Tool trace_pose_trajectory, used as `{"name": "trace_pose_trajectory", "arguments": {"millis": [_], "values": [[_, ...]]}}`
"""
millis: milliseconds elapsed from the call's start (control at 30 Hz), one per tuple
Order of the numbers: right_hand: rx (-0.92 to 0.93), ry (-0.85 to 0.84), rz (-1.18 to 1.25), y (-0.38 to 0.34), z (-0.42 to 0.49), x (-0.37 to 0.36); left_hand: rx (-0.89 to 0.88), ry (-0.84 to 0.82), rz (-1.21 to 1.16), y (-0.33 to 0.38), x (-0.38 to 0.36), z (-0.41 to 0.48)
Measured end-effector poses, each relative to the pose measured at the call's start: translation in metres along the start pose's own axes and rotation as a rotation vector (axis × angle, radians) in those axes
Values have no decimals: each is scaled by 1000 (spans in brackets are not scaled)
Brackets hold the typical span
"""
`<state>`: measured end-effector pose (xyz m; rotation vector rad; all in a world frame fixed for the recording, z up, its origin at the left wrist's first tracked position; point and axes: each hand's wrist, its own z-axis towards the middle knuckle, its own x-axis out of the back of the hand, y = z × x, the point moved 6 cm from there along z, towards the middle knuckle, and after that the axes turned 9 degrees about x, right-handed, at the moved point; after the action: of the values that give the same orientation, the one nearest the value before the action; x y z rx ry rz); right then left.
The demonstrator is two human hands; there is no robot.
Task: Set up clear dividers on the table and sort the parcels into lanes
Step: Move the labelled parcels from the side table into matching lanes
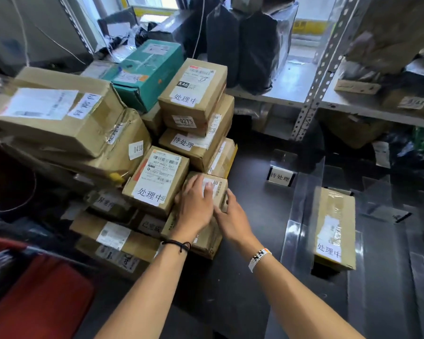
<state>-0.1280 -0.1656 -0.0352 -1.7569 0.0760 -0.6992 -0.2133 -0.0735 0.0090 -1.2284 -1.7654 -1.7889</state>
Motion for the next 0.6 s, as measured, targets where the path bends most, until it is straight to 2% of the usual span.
{"name": "trace_pose_trajectory", "arguments": {"millis": [267, 500, 600], "values": [[-156, 20, 137, 20, 2, -18, -46, -50, 122, -10, -14, -3], [-147, 77, 444, 28, 5, -26, -128, -96, 96, -17, 5, -5], [-169, 90, 521, 26, 0, -24, -159, -141, 16, -17, 12, -9]]}}
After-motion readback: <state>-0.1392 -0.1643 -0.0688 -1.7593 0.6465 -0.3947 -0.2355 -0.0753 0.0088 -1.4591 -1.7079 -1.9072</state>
